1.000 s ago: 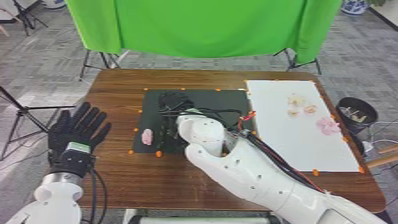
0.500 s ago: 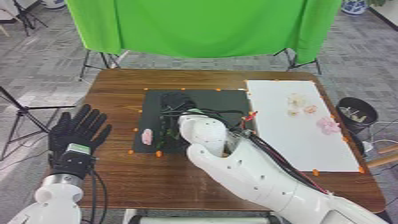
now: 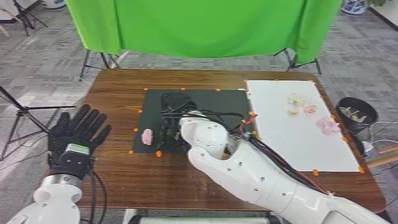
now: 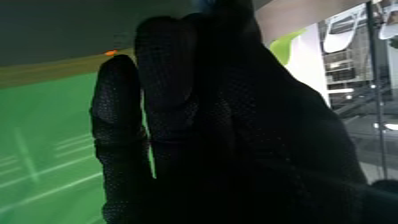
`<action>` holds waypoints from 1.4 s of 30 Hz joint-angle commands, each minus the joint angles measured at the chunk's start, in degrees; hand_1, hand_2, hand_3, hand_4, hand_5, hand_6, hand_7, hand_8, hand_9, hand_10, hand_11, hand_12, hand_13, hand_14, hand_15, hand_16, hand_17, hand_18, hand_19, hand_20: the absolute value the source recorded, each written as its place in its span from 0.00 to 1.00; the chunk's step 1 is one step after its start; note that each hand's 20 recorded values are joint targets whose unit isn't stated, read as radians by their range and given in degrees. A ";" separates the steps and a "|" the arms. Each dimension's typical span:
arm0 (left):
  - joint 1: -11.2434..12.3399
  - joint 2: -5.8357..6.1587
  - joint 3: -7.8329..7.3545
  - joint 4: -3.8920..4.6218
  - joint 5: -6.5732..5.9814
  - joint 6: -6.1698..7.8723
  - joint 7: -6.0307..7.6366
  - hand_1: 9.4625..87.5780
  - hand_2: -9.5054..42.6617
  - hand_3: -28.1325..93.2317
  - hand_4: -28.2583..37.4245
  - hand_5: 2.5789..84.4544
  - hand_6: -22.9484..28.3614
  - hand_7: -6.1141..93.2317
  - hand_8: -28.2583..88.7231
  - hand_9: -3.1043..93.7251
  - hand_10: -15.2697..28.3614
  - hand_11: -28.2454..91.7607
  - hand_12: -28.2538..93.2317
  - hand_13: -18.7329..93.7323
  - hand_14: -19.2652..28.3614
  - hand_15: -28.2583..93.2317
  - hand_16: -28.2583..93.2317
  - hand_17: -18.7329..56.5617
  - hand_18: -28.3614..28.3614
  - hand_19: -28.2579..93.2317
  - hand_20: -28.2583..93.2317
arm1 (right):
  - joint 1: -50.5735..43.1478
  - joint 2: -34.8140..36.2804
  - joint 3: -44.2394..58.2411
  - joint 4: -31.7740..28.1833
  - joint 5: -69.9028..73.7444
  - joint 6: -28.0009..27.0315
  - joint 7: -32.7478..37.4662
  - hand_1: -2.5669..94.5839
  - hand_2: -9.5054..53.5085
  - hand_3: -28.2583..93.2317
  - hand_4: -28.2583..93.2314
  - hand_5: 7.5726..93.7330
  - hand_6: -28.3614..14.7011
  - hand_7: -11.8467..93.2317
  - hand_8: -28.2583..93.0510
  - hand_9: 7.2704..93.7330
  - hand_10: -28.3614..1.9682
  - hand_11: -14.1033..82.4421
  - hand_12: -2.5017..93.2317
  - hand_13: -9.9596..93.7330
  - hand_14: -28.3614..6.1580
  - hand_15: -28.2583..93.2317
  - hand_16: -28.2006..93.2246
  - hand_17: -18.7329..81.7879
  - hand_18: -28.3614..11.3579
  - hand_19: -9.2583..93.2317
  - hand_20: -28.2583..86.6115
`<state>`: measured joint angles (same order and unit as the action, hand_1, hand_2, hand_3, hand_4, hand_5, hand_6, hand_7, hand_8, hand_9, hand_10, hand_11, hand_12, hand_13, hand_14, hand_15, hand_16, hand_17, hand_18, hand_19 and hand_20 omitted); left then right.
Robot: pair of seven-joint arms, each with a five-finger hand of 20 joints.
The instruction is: Arrange flowers
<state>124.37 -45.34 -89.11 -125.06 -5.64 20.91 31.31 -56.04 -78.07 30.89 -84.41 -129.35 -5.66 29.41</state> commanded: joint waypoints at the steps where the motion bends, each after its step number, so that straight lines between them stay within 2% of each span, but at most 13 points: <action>1: 0.71 -0.61 -0.52 -0.48 -0.28 0.68 -0.51 0.24 0.50 0.82 0.00 0.48 0.63 0.23 0.16 0.43 0.72 0.43 0.34 0.42 0.73 0.56 0.18 0.14 0.77 0.57 0.32 | -0.52 0.27 0.95 -1.35 -0.13 -1.84 -1.42 0.69 0.00 0.79 0.00 0.68 0.70 0.30 0.12 0.89 0.73 0.19 0.37 0.88 0.73 0.45 0.63 0.55 0.21 0.82 0.52; 5: 0.91 -0.69 -0.60 -0.56 -0.36 0.63 -0.43 0.24 0.50 0.82 0.00 0.48 0.63 0.23 0.16 0.43 0.72 0.43 0.34 0.42 0.73 0.56 0.18 0.14 0.77 0.57 0.32 | -0.74 0.31 1.50 -1.86 -0.01 -3.09 -1.72 0.69 0.00 0.80 0.00 0.67 0.69 0.29 0.12 0.83 0.70 0.19 0.30 0.88 0.74 0.40 0.61 0.55 0.22 0.79 0.50; 9: 0.99 -0.55 -0.61 -0.45 -0.43 0.51 -0.24 0.24 0.50 0.82 0.00 0.48 0.63 0.23 0.16 0.43 0.72 0.43 0.34 0.42 0.73 0.56 0.18 0.14 0.77 0.57 0.32 | -0.78 0.43 1.93 -2.36 0.20 -4.11 -1.65 0.67 0.00 0.81 0.00 0.65 0.67 0.29 0.12 0.77 0.61 0.25 0.23 0.85 0.72 0.40 0.60 0.54 0.22 0.78 0.49; 11: 1.12 -0.39 -0.44 -0.57 -0.81 0.69 0.15 0.24 0.50 0.82 0.00 0.48 0.63 0.23 0.16 0.43 0.72 0.43 0.34 0.42 0.73 0.56 0.18 0.14 0.77 0.57 0.32 | -0.82 0.44 2.05 -2.46 0.67 -3.82 -1.43 0.66 0.00 0.81 0.00 0.64 0.66 0.29 0.12 0.76 0.58 0.26 0.21 0.84 0.72 0.40 0.60 0.53 0.22 0.78 0.49; 15: 1.10 -0.85 -0.50 -0.54 -0.46 0.47 -0.45 0.24 0.50 0.82 0.00 0.48 0.63 0.23 0.16 0.43 0.72 0.43 0.34 0.42 0.73 0.56 0.18 0.14 0.77 0.57 0.32 | -1.03 0.85 2.48 -3.06 1.02 -3.74 -0.96 0.65 0.00 0.80 0.00 0.64 0.65 0.29 0.12 0.74 0.56 0.27 0.20 0.83 0.71 0.41 0.60 0.53 0.21 0.79 0.49; 17: 1.30 -0.85 -0.64 -0.58 -0.47 0.55 -0.16 0.24 0.50 0.82 0.00 0.48 0.63 0.23 0.16 0.43 0.72 0.43 0.34 0.42 0.73 0.56 0.18 0.14 0.77 0.57 0.32 | -1.04 1.01 2.96 -3.52 1.34 -3.71 -0.56 0.64 0.00 0.80 0.00 0.63 0.64 0.29 0.12 0.73 0.56 0.28 0.19 0.82 0.69 0.41 0.59 0.53 0.21 0.79 0.49; 21: 1.42 -1.75 -0.95 -0.42 0.03 -0.09 -0.97 0.24 0.50 0.82 0.00 0.48 0.63 0.23 0.16 0.43 0.72 0.43 0.34 0.42 0.73 0.56 0.18 0.14 0.77 0.57 0.32 | -2.03 2.90 5.92 -7.12 3.21 -4.16 1.04 0.60 0.00 0.82 0.00 0.61 0.62 0.28 0.13 0.69 0.52 0.28 0.19 0.79 0.66 0.44 0.57 0.52 0.20 0.79 0.48; 25: 2.24 -2.20 -1.80 -0.62 0.64 -0.70 -1.36 0.24 0.50 0.82 0.00 0.48 0.63 0.23 0.16 0.43 0.72 0.43 0.34 0.42 0.73 0.56 0.18 0.14 0.77 0.57 0.32 | -3.93 7.91 10.56 -13.52 5.09 -2.30 3.56 0.53 0.00 0.87 0.00 0.60 0.60 0.27 0.13 0.66 0.48 0.27 0.19 0.77 0.57 0.50 0.50 0.52 0.18 0.80 0.48; 26: 2.22 -2.08 -1.73 -0.54 0.55 -1.04 -0.84 0.24 0.50 0.82 0.00 0.48 0.63 0.23 0.16 0.43 0.72 0.43 0.34 0.42 0.73 0.56 0.18 0.14 0.77 0.57 0.32 | -4.61 9.44 12.40 -15.17 5.34 -2.27 4.00 0.51 0.00 0.88 0.00 0.59 0.59 0.26 0.13 0.65 0.47 0.27 0.19 0.76 0.55 0.51 0.48 0.51 0.17 0.81 0.48; 30: 3.36 -2.34 -2.64 -0.98 0.75 -1.29 -0.65 0.24 0.50 0.82 0.00 0.48 0.63 0.23 0.16 0.43 0.72 0.43 0.34 0.42 0.73 0.56 0.18 0.14 0.77 0.57 0.32 | -8.90 17.13 19.60 -21.39 7.67 -0.92 7.09 0.48 0.00 0.89 0.00 0.57 0.56 0.25 0.14 0.62 0.43 0.27 0.19 0.73 0.49 0.54 0.42 0.50 0.16 0.81 0.47; 34: 4.45 -2.03 -3.19 -1.33 0.88 -2.01 0.17 0.24 0.50 0.82 0.00 0.48 0.63 0.23 0.16 0.43 0.72 0.43 0.34 0.42 0.73 0.56 0.18 0.14 0.77 0.57 0.32 | -15.90 25.54 28.28 -26.44 6.85 -3.81 10.12 0.46 0.00 0.89 0.00 0.55 0.54 0.24 0.14 0.59 0.39 0.26 0.19 0.70 0.45 0.54 0.41 0.48 0.16 0.79 0.46; 35: 4.83 -1.68 -3.24 -1.38 0.58 -2.45 0.97 0.24 0.50 0.82 0.00 0.48 0.63 0.23 0.16 0.43 0.72 0.43 0.34 0.42 0.73 0.56 0.18 0.14 0.77 0.57 0.32 | -17.63 27.33 30.63 -27.27 6.83 -5.84 10.89 0.46 0.00 0.89 0.00 0.54 0.54 0.24 0.14 0.57 0.38 0.25 0.18 0.69 0.45 0.54 0.41 0.48 0.16 0.79 0.46; 42: 5.86 -1.59 -4.00 -1.69 0.66 -2.85 1.38 0.24 0.50 0.82 0.00 0.48 0.63 0.23 0.16 0.43 0.72 0.43 0.34 0.42 0.73 0.56 0.18 0.14 0.77 0.57 0.32 | -32.03 34.97 46.09 -29.20 9.29 -11.74 18.52 0.48 0.00 0.89 0.00 0.50 0.52 0.23 0.15 0.49 0.35 0.23 0.18 0.62 0.38 0.54 0.38 0.46 0.14 0.78 0.45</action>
<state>128.75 -47.05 -92.33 -126.03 -5.18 19.32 31.94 -74.23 -54.41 64.66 -114.67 -120.86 -14.28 40.60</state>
